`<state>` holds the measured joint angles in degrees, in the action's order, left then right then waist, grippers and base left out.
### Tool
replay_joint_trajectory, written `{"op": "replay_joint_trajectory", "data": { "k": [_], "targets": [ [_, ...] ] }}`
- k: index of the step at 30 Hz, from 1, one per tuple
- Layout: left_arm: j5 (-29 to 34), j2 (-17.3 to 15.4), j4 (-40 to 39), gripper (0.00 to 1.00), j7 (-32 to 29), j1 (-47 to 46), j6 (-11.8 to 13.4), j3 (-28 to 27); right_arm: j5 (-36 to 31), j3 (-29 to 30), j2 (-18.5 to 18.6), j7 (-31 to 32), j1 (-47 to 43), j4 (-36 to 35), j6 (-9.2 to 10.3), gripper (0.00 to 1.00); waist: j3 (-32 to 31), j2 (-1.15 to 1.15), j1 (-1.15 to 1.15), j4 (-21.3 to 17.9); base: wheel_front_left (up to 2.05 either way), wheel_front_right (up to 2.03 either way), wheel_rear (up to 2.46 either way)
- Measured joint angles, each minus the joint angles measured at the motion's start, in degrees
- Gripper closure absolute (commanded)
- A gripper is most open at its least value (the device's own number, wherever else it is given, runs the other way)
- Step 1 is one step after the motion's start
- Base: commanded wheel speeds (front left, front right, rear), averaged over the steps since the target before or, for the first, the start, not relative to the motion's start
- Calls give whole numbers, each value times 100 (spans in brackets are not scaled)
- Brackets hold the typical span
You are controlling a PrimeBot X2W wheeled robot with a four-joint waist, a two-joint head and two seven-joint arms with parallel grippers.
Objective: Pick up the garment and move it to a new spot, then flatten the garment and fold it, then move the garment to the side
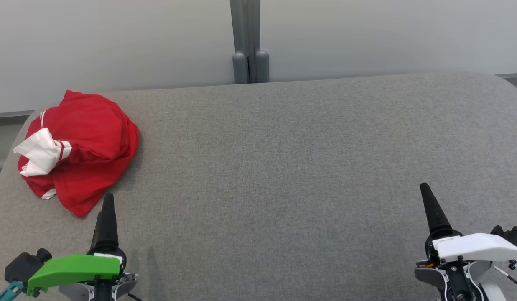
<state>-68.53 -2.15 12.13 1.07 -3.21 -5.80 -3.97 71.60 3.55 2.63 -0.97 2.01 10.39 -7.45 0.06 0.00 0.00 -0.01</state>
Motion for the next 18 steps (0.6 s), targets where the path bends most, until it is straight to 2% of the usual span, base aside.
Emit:
{"op": "replay_joint_trajectory", "data": {
  "k": [18],
  "targets": [
    [1735, -7, -75, 0, 359, 78, 103, 169, -1530, -247, 78, -361, -136, -280, 0, 0, -16, 0, 0, 21, 0, 0, 0]
  ]
}}
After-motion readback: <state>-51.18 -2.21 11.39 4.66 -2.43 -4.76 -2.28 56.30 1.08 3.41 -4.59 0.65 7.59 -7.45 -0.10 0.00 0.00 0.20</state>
